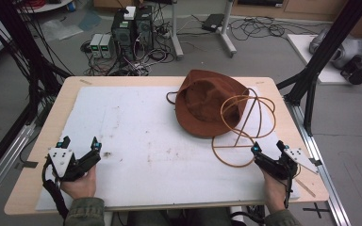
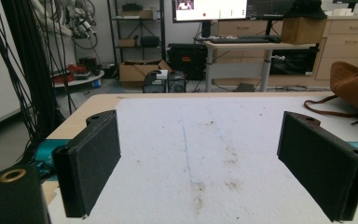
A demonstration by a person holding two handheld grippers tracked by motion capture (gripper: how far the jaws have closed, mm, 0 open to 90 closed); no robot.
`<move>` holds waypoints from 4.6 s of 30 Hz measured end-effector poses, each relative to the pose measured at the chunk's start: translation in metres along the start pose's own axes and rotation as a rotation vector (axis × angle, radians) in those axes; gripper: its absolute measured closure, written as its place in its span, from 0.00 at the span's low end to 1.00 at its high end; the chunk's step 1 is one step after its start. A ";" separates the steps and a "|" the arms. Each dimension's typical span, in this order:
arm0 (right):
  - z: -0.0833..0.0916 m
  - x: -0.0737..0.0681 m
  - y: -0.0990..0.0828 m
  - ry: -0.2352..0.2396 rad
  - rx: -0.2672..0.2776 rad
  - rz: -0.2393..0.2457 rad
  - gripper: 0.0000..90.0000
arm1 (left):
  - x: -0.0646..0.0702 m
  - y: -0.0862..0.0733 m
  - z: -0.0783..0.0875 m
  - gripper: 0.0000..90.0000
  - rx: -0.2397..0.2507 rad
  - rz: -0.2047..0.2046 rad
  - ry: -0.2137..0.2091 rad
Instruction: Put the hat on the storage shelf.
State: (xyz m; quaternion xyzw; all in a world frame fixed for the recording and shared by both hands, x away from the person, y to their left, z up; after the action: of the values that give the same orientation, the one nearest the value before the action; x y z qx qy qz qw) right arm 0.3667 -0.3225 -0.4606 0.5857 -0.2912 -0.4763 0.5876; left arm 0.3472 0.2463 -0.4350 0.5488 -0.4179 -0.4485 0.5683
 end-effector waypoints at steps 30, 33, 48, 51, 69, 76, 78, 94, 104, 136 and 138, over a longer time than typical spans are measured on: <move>0.003 0.005 -0.001 0.006 -0.004 -0.007 0.05 | 0.096 0.055 -0.034 0.15 0.029 -0.046 -0.237; 0.002 0.004 -0.001 0.015 -0.005 -0.009 0.05 | 0.105 0.056 -0.038 0.15 0.014 -0.056 -0.256; -0.003 0.001 -0.002 0.029 -0.014 -0.016 0.05 | 0.177 0.073 -0.080 0.15 -0.059 -0.136 -0.424; -0.003 0.001 -0.002 0.030 -0.008 -0.018 0.05 | 0.200 0.071 -0.087 0.15 -0.073 -0.157 -0.465; -0.005 0.003 -0.003 0.026 -0.011 -0.026 0.05 | 0.346 0.046 -0.104 0.19 -0.171 -0.109 -0.612; -0.003 0.005 -0.003 0.027 -0.011 -0.036 0.05 | 0.384 0.022 -0.108 0.19 -0.227 -0.151 -0.612; -0.004 0.006 -0.003 0.029 -0.009 -0.046 0.05 | 0.393 0.009 -0.113 0.19 -0.274 -0.165 -0.607; -0.007 0.007 -0.003 0.037 -0.005 -0.065 0.05 | 0.421 -0.023 -0.119 0.36 -0.367 -0.217 -0.601; -0.006 0.008 -0.002 0.037 0.000 -0.072 0.05 | 0.420 -0.030 -0.126 0.81 -0.431 -0.196 -0.563; 0.000 0.011 -0.002 0.031 0.005 -0.076 0.05 | 0.391 0.053 -0.125 0.97 -0.195 -0.115 -0.455; 0.000 0.010 -0.002 0.032 0.007 -0.077 0.05 | 0.386 0.059 -0.126 0.97 -0.183 -0.095 -0.453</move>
State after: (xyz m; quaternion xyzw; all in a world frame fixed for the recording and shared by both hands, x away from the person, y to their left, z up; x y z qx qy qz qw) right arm 0.3704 -0.3316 -0.4645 0.6059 -0.2609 -0.4882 0.5713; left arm 0.5678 -0.0961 -0.3887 0.3996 -0.4659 -0.6224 0.4857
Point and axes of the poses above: each handheld gripper's, and its own axes: z roughly backward along the jaws, y roughly out of its top, x roughly to its right, the point moved 10 cm from there along -z, roughly forward along the jaws, and after that the axes turned 14 degrees about y, right-handed, at the moved point
